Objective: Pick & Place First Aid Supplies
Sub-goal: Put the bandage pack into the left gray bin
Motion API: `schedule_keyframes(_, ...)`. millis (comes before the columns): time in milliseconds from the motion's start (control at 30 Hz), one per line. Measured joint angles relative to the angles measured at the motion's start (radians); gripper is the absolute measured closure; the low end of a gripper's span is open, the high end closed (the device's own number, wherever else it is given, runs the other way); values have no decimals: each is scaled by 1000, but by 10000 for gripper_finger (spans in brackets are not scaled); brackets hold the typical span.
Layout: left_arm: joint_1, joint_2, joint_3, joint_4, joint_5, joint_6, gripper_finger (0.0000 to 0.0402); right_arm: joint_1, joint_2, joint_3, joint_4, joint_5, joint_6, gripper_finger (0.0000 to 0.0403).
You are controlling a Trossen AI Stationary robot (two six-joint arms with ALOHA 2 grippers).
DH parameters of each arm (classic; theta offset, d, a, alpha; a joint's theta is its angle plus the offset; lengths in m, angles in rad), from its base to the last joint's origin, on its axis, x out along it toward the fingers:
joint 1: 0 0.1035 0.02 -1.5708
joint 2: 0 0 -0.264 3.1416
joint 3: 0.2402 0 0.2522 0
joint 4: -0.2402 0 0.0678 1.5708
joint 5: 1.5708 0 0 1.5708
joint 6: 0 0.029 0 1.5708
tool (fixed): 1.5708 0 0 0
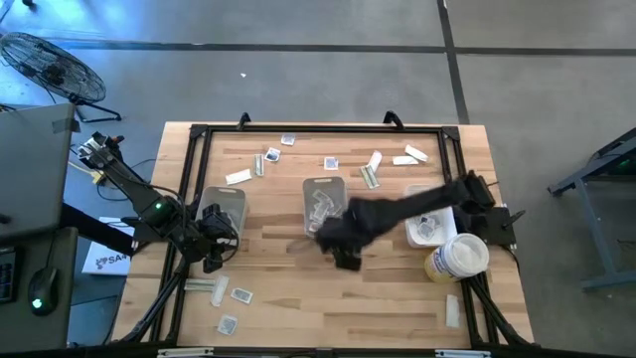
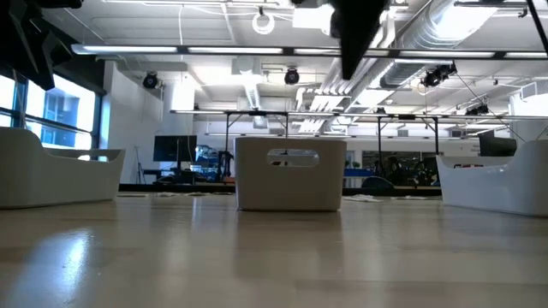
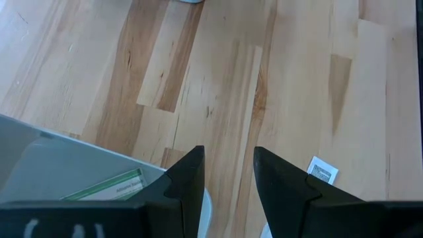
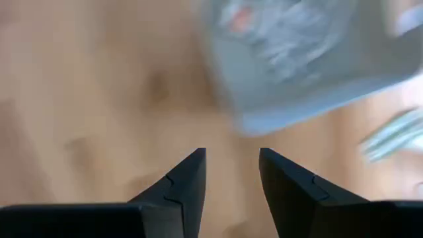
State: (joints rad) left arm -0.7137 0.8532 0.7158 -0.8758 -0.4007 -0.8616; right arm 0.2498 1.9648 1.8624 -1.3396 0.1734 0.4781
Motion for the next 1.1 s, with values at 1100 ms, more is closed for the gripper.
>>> schedule_keyframes(1100, 0, 0, 0, -1, 0, 0, 273, 531, 256, -13, -90, -677, 588, 268)
